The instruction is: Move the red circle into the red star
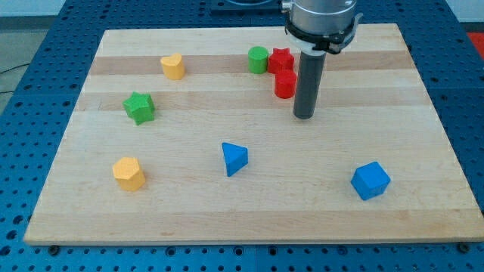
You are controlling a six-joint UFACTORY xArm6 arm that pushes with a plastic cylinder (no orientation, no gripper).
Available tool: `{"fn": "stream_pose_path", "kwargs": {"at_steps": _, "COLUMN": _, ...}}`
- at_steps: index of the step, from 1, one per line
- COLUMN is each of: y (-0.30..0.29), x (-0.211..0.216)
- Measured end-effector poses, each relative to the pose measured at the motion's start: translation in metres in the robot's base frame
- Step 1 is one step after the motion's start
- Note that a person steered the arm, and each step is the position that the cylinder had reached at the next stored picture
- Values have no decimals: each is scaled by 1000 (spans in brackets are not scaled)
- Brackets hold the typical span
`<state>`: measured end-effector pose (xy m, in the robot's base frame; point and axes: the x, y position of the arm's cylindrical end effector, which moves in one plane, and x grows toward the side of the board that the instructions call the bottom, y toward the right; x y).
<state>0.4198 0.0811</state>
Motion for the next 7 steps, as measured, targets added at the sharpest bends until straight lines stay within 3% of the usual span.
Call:
{"fn": "stream_pose_path", "kwargs": {"at_steps": 2, "y": -56, "x": -36}}
{"fn": "stream_pose_path", "kwargs": {"at_steps": 7, "y": -28, "x": -51}}
